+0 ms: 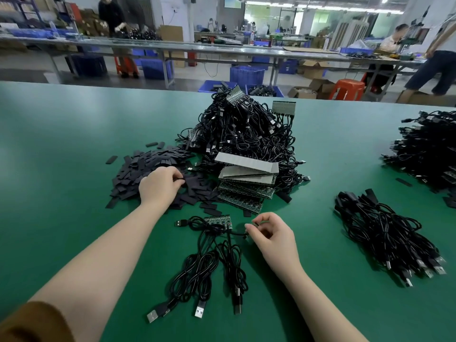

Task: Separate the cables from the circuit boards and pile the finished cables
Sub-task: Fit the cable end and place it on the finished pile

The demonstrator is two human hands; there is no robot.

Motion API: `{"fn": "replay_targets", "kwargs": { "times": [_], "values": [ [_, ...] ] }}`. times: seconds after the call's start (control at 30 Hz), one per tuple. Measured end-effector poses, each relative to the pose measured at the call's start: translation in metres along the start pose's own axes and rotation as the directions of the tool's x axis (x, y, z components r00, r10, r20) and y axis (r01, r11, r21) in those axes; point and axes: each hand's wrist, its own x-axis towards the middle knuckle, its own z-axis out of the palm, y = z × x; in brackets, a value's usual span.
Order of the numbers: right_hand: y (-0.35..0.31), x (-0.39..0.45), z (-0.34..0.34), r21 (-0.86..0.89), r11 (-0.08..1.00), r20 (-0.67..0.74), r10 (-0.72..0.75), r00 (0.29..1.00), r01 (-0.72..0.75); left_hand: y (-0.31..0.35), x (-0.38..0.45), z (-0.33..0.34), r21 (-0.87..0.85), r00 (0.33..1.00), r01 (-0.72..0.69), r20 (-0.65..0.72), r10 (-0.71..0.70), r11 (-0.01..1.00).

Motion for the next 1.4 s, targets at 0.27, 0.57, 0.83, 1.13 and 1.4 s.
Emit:
{"fn": "replay_targets", "kwargs": {
  "times": [0.27, 0.57, 0.83, 1.13, 1.4],
  "values": [
    [0.0, 0.001, -0.003, 0.085, 0.996, -0.038, 0.026, 0.999, -0.023, 0.024, -0.011, -0.013, -0.504, 0.98, 0.054, -0.14, -0.143, 0.862],
    [-0.044, 0.017, 0.003, 0.353, 0.936, 0.06, -0.022, 0.998, -0.001, 0.078, -0.058, -0.007, -0.803, 1.0, 0.009, 0.009, -0.003, 0.596],
    [-0.027, 0.027, 0.005, 0.32, 0.933, 0.093, 0.142, 0.985, -0.165, 0.1, -0.086, 0.002, -0.638, 0.963, 0.026, 0.222, 0.151, 0.769],
    [-0.006, 0.016, 0.004, 0.243, 0.967, 0.008, 0.078, 0.997, -0.078, 0.097, -0.107, 0.022, -0.513, 0.973, -0.067, 0.157, 0.17, 0.855],
    [-0.001, 0.014, 0.004, 0.308, 0.949, -0.045, 0.087, 0.995, -0.069, 0.096, -0.11, 0.021, -0.549, 0.972, -0.067, 0.153, 0.179, 0.833]
  ]
}}
